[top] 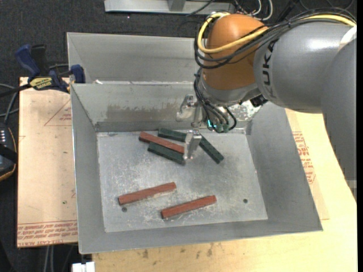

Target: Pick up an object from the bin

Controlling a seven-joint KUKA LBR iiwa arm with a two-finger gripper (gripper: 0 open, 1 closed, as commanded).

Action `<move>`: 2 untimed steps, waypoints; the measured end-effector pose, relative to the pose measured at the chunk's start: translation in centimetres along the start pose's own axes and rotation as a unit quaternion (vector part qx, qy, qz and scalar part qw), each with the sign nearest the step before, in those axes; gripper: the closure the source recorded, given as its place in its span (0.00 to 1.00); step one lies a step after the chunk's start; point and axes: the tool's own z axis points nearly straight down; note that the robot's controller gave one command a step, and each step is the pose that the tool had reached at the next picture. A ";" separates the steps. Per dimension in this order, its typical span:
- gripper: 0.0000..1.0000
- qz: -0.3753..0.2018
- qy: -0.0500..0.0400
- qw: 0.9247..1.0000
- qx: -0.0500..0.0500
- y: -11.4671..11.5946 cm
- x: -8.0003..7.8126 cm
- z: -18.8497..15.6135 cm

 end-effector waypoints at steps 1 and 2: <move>0.00 0.001 -0.004 1.000 0.000 0.0 -0.2 -0.5; 1.00 0.022 -0.015 1.000 -0.003 -0.5 -2.1 9.1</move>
Offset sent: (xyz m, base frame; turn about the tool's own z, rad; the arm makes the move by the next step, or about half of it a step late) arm 0.0129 -0.0076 -0.1030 0.0448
